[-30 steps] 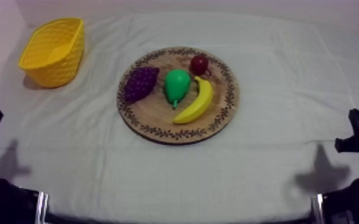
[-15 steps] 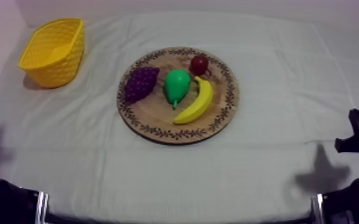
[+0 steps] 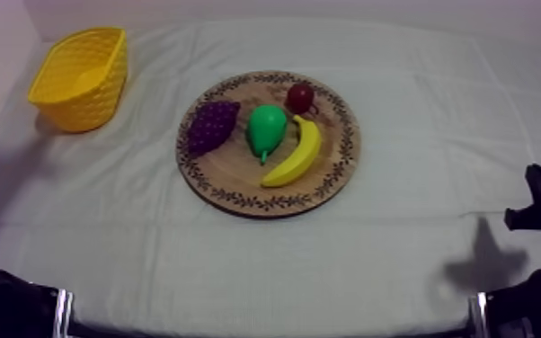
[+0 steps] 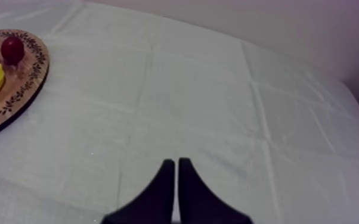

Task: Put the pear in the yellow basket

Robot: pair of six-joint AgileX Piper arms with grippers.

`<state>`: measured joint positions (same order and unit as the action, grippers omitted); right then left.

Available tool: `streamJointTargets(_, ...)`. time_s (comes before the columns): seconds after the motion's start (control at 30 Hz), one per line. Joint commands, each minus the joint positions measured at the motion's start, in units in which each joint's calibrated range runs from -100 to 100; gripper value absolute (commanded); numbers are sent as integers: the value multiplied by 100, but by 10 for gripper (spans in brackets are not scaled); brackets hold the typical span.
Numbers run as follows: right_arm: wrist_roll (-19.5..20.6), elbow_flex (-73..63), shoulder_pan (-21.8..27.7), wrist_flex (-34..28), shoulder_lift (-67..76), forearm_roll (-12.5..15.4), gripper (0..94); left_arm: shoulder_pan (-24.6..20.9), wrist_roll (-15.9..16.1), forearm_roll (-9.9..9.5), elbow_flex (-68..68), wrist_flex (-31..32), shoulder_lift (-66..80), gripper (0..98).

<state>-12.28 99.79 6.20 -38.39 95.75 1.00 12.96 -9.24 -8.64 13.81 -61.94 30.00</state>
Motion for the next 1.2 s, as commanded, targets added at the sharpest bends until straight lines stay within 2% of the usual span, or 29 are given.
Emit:
streamJointTargets(0.0, -1, -1, 0, 0, 1, 0, 3, 128, -67, 0, -256, -110, -671, 24)
streamJointTargets(0.27, -1, -1, 0, 0, 1, 0, 3, 706, -362, -18, -715, -464, -1849, 23)
streamJointTargets(0.7, -1, -1, 0, 0, 1, 0, 3, 1779, -1081, 44, -750, -770, -3172, 27)
streamJointTargets(0.83, -1, -1, 0, 0, 1, 0, 3, 1913, -1163, 138, -935, -909, -3553, 78)
streamJointTargets(0.97, -1, -1, 0, 0, 1, 0, 3, 2012, -1164, 225, -1085, -999, -3863, 249)
streamJointTargets(1.0, -1, -1, 0, 0, 1, 0, 3, 2039, -1174, 239, -1103, -1009, -3923, 324)
streamJointTargets(1.13, -1, -1, 0, 0, 1, 0, 3, 2081, -1157, 359, -1283, -1204, -4216, 736)
streamJointTargets(1.17, -1, -1, 0, 0, 1, 0, 3, 2076, -1143, 390, -1370, -1286, -4305, 806)
